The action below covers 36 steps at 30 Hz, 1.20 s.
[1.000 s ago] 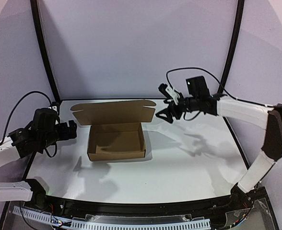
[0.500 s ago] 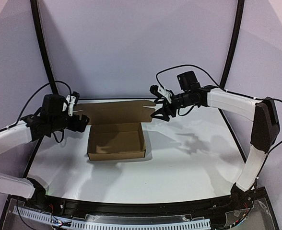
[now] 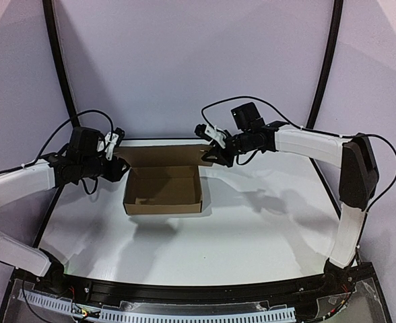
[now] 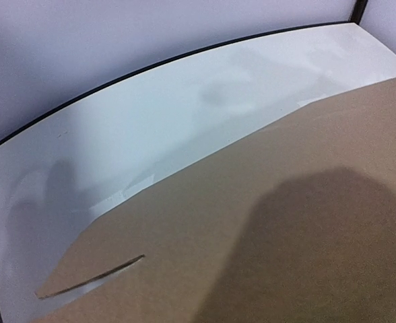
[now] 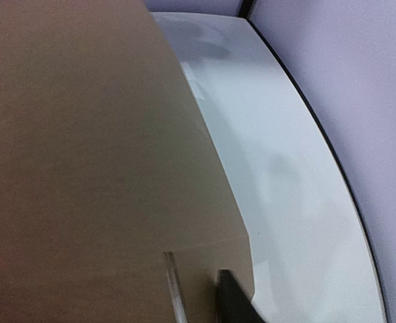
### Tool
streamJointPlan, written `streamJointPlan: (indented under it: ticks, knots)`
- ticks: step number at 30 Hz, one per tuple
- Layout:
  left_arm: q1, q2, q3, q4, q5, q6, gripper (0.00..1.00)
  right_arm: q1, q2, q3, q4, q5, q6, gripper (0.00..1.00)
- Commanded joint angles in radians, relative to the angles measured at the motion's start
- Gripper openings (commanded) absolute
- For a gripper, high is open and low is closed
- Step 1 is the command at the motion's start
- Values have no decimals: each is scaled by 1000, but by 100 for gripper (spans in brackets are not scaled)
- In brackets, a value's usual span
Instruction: Fold the paper box
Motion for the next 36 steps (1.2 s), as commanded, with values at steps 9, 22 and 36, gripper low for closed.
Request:
streamJointPlan:
  ticks: [9,22,36]
  knots:
    - [8,-193,-38,-138,-72,47,90,-82,17,194,-263,-64,-181,0]
    - [108,-240,-74,-109,163,118,99,-155,44,333,-557,-329,-376,0]
    - [111,27,106,-79,401,108,50,-158,40,315,-498,-250,-266,0]
